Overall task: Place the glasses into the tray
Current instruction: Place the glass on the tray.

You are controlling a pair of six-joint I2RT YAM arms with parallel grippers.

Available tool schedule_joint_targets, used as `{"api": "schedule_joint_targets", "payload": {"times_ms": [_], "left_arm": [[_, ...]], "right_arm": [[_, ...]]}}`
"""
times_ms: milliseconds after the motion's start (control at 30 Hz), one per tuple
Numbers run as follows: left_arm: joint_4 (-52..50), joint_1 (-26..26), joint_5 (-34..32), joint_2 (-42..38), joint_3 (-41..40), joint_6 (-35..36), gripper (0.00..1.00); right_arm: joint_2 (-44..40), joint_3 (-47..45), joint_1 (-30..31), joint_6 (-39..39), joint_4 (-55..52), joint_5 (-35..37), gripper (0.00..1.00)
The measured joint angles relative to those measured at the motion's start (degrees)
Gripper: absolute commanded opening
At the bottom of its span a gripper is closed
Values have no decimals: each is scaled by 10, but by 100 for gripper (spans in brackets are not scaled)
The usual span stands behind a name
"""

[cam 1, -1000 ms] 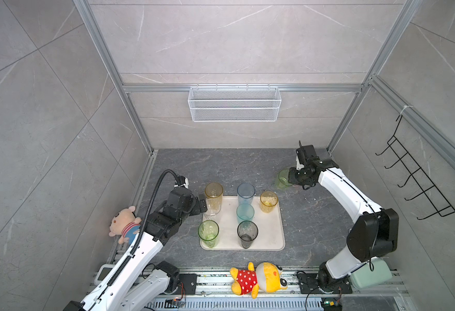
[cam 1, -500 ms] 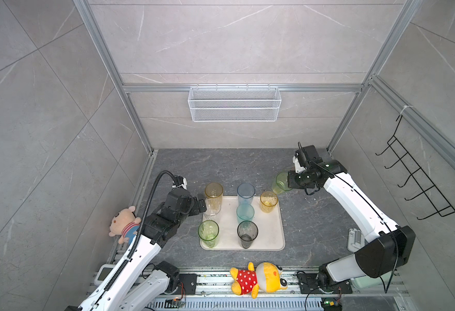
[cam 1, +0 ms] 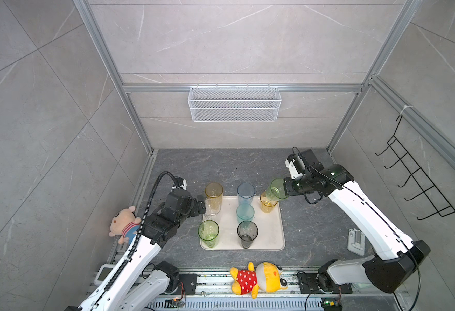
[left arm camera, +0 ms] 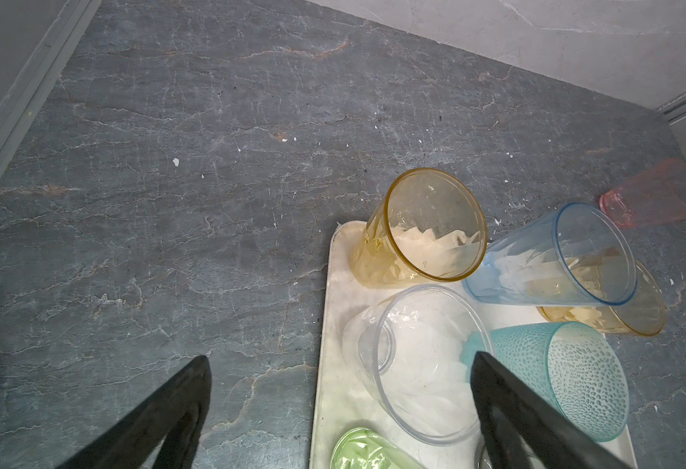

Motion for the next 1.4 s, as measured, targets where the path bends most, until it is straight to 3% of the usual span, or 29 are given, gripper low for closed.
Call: {"api": "schedule_joint_targets", "payload": {"times_ms": [1100,1400], "left_arm": [[-18,0,-3,-14,0,-1,100],[-18,0,-3,-18,0,-2,100]], "right_arm": [[-38,-42,196,81,-48,57,0],[-38,-86,209,113,-52,87,0]]}}
